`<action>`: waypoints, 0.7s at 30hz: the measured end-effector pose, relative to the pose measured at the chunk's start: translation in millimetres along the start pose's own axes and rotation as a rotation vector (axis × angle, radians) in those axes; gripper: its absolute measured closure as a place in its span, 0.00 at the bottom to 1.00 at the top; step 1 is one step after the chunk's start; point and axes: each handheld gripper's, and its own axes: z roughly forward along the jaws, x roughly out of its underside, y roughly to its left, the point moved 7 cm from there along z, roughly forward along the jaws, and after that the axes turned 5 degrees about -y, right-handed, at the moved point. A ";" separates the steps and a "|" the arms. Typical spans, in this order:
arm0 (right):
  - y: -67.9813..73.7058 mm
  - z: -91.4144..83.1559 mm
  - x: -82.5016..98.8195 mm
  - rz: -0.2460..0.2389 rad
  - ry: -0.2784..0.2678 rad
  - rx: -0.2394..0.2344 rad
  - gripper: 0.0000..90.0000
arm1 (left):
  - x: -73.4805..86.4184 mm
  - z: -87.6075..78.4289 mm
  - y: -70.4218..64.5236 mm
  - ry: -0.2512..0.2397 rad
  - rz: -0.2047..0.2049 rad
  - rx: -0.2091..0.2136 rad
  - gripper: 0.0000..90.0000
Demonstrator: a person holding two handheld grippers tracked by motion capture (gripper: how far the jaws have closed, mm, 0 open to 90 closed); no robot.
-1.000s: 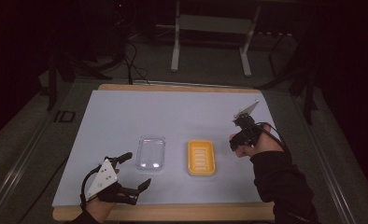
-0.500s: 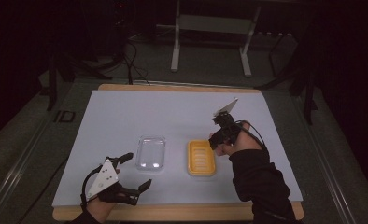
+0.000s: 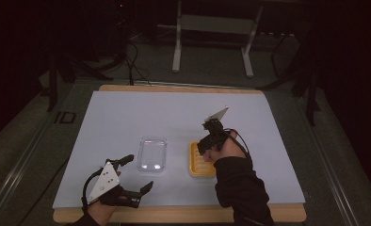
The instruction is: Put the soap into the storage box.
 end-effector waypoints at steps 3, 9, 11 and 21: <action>0.7 6.0 1.6 0.007 0.013 -0.006 0.41 | -2.6 0.6 -3.6 -0.009 0.003 0.007 0.01; 5.6 26.9 8.7 0.059 0.042 -0.032 0.41 | -7.7 5.2 -7.1 -0.028 -0.007 0.016 0.01; 5.5 30.4 9.3 0.070 0.042 -0.019 0.41 | -9.9 6.7 -7.1 -0.041 -0.025 0.016 0.01; 13.2 43.5 10.8 0.081 0.065 0.019 0.41 | -14.7 17.3 -8.5 -0.062 -0.063 0.075 0.01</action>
